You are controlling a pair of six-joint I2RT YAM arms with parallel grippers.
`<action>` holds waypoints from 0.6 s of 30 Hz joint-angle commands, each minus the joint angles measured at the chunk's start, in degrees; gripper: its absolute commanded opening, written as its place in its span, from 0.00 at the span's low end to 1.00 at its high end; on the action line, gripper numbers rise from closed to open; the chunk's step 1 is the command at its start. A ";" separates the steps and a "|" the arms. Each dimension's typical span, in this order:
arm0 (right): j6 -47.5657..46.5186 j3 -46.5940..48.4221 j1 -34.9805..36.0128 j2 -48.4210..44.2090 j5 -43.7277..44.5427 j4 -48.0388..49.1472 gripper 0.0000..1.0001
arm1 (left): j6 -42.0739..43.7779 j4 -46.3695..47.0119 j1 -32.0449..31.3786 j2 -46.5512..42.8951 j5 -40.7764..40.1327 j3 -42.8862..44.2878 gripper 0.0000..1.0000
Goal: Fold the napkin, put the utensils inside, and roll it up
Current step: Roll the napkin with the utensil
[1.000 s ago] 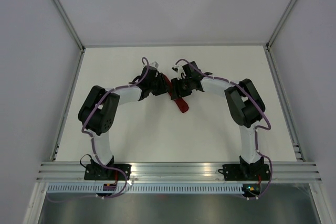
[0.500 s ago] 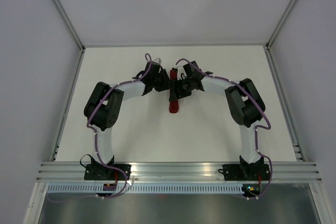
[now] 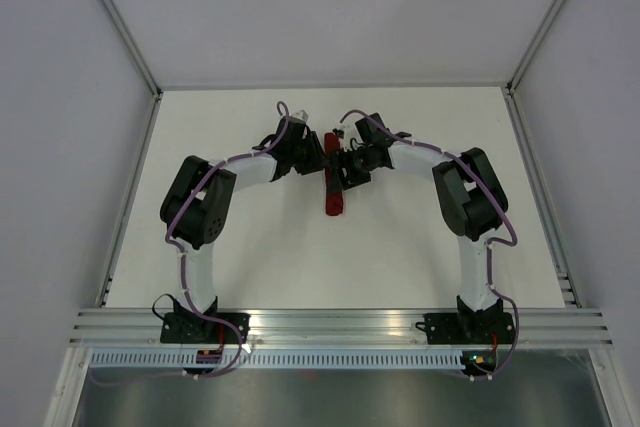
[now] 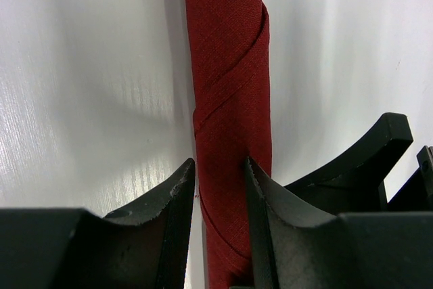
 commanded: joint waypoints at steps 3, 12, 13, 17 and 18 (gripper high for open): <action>-1.85 0.71 -0.48 1.11 0.14 -6.89 0.69 | 1.45 -0.86 -0.20 0.31 1.38 2.66 0.40; -3.79 3.17 -0.57 -0.30 -4.61 -8.21 0.70 | 2.33 -1.12 -0.20 -0.04 2.17 3.27 0.41; -3.88 3.34 -0.66 -0.39 -5.05 -8.12 0.71 | 2.50 -1.04 -0.20 -0.04 2.17 3.36 0.41; -4.23 3.78 -0.57 -0.74 -6.28 -8.21 0.70 | 2.86 -1.21 -0.20 -0.21 2.17 3.45 0.41; -4.31 3.96 -0.66 -1.00 -6.37 -8.21 0.70 | 2.94 -1.21 -0.11 -0.21 2.26 3.54 0.41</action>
